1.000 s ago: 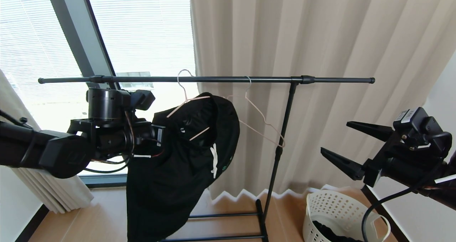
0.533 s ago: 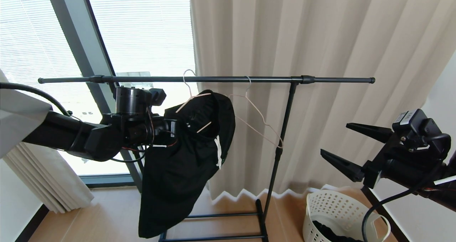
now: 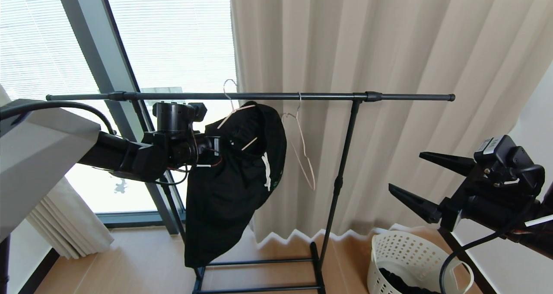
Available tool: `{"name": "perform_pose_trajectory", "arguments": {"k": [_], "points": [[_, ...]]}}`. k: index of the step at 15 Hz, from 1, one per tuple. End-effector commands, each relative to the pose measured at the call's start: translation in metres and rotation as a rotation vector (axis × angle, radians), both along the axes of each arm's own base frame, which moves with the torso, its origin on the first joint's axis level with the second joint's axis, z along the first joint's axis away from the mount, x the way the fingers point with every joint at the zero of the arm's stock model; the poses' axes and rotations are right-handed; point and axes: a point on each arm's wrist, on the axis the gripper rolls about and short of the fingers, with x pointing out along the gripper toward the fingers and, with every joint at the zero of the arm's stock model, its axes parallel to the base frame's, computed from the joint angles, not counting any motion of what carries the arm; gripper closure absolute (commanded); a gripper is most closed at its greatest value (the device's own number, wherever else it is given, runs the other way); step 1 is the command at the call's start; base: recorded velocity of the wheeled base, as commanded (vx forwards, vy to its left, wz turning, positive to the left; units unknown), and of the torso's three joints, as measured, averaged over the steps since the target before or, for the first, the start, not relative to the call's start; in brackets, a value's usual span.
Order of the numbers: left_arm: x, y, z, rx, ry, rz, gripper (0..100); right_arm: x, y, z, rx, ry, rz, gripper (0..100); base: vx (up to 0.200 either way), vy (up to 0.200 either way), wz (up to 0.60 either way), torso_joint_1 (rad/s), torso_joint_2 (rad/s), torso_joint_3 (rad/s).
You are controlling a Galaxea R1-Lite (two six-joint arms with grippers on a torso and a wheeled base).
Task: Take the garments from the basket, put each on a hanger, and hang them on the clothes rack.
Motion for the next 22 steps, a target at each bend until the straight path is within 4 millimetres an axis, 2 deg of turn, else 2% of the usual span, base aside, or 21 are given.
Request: {"name": "perform_pose_trajectory", "arguments": {"k": [1, 9, 22], "points": [[0.014, -0.002, -0.010, -0.017, 0.002, 0.035, 100, 0.000, 0.000, -0.001, -0.001, 0.003, 0.001, 0, 0.000, 0.000, 0.00, 0.000, 0.00, 0.000], [0.036, -0.006, -0.024, -0.018, -0.009, 0.050, 100, 0.001, 0.000, -0.002, -0.002, 0.009, 0.000, 0, 0.000, 0.000, 0.00, 0.000, 0.00, 0.000], [0.039, -0.012, -0.032, -0.009, 0.001, 0.037, 100, 0.000, 0.000, -0.001, -0.002, 0.002, 0.000, 0, 0.000, 0.000, 0.00, 0.000, 0.00, 0.000]]}}
